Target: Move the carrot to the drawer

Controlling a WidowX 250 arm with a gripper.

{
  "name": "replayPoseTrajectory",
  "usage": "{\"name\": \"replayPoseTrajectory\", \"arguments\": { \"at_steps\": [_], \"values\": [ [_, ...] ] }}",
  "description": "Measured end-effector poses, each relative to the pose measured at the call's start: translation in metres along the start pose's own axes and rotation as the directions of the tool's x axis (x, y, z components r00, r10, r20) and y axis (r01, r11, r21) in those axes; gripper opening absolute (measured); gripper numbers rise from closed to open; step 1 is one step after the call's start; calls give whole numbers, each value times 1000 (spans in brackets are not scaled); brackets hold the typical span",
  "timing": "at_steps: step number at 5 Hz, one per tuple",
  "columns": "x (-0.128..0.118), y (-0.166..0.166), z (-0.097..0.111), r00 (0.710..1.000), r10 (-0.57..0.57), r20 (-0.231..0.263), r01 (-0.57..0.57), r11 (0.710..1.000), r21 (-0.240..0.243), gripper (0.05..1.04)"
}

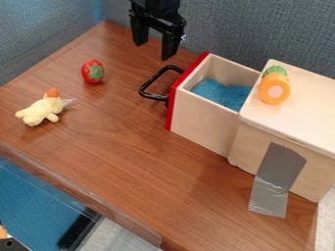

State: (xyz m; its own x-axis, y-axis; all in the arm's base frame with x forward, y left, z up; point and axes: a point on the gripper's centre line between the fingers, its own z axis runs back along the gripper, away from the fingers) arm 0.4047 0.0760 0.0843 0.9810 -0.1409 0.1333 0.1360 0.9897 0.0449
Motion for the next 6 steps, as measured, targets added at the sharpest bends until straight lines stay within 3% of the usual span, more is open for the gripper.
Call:
{"name": "replayPoseTrajectory", "arguments": {
  "at_steps": [1, 2, 3, 6],
  "values": [
    [-5, -2, -15, 999, 2, -43, -3, 1000, -13, 1000],
    [-4, -20, -14, 996, -34, -79, 34, 999, -8, 1000],
    [5, -45, 7, 996, -82, -39, 81, 997, -4, 1000],
    [38, -125, 49, 983, -165, 77, 170, 983, -64, 1000]
  ]
}}
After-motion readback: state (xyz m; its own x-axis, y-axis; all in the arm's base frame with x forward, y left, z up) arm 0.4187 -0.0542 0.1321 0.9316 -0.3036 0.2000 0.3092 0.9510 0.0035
